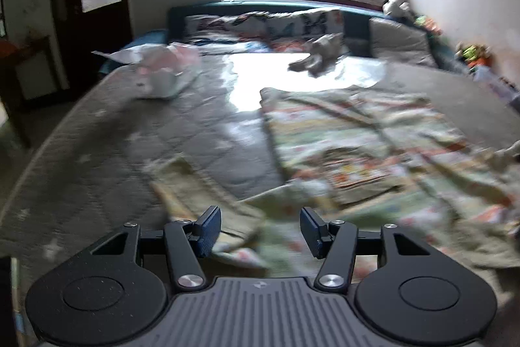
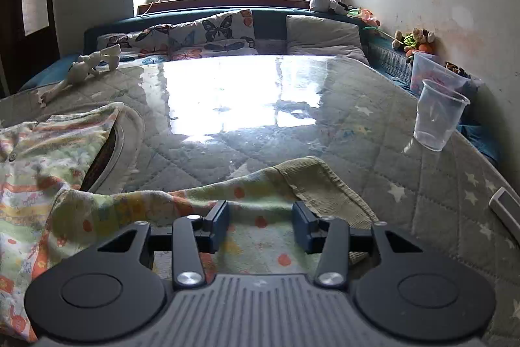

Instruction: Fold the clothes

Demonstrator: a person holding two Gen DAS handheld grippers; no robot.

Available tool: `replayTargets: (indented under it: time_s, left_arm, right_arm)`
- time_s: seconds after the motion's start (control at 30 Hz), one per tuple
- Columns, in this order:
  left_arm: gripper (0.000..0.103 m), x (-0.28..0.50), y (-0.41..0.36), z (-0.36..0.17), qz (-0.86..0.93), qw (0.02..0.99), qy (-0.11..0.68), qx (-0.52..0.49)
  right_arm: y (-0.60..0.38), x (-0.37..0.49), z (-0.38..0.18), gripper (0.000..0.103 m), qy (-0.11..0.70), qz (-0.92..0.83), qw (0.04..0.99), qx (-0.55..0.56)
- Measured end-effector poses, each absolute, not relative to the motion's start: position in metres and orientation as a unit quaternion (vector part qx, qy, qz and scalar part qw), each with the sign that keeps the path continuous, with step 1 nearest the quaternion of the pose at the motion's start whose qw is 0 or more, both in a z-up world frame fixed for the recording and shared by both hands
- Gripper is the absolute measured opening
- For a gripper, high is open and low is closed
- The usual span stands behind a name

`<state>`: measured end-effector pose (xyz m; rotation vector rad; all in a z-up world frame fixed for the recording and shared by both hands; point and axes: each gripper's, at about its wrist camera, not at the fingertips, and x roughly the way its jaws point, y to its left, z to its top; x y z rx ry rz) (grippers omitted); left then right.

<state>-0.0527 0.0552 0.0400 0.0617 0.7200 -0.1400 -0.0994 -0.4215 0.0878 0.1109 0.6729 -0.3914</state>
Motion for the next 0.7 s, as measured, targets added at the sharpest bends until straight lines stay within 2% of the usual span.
replayTargets:
  time_s: [0.17,0.23,0.3,0.4,0.7]
  left_arm:
    - [0.057,-0.049,0.061,0.028,-0.062,0.931,0.356,0.054]
    - [0.046,-0.049,0.060,0.028,-0.055,0.932,0.351,0.069]
    - [0.025,-0.050,0.064,0.029,-0.044,0.934,0.349,0.069]
    - [0.014,-0.053,0.080,0.032,-0.026,0.937,0.347,0.046]
    - [0.011,-0.074,0.141,0.034,0.061,0.938,0.340,-0.025]
  right_arm:
    - [-0.421,-0.098,0.088,0.044,0.329,-0.193,0.923,0.053]
    - [-0.421,-0.098,0.088,0.044,0.330,-0.194,0.922,0.053]
    - [-0.421,-0.098,0.088,0.044,0.330,-0.195,0.922,0.054]
    - [-0.421,-0.098,0.088,0.044,0.331,-0.196,0.921,0.055]
    - [-0.421,-0.097,0.089,0.044,0.334,-0.199,0.920,0.053]
